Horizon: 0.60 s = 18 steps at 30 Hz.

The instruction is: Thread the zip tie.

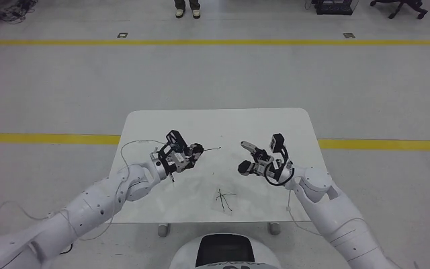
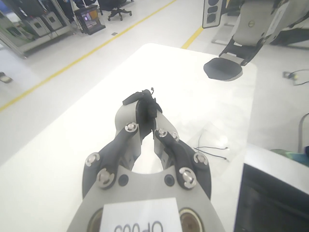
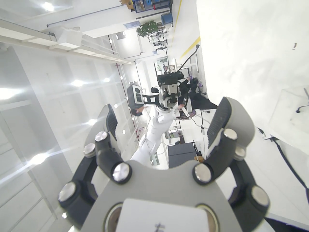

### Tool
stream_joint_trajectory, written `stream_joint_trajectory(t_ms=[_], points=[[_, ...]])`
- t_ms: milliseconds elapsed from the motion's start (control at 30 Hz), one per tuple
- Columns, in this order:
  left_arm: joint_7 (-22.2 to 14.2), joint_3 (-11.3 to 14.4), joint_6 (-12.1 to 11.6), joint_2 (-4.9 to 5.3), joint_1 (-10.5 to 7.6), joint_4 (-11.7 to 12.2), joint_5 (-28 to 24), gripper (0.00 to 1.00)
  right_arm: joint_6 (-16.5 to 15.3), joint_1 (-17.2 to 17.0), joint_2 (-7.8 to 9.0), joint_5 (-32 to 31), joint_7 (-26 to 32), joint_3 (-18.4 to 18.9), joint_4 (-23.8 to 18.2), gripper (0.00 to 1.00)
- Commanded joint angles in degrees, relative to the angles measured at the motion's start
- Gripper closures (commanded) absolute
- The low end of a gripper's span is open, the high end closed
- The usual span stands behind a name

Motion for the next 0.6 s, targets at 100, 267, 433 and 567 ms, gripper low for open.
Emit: stream_joint_trajectory(t_ms=[100,267,433,567], points=[[-0.5,2.0,0.9,0.41,0.18,-2.0,-9.5,1.0,-1.4,0.4,0.32,0.4,5.0,1.1,1.7,0.0],[-1.7,5.4,0.9,1.26,-1.74,-3.4,-17.3,1.0,-3.3,1.0,0.59,-0.8,9.1,1.4,3.1,0.0],[-5.2,7.9,0.9,1.63,-3.69,-2.5,-24.0,1.0,-6.5,1.1,0.9,-3.4,13.4,1.3,3.3,0.0],[-5.2,7.9,0.9,1.63,-3.69,-2.5,-24.0,1.0,-6.5,1.1,0.9,-3.4,13.4,1.3,3.3,0.0]])
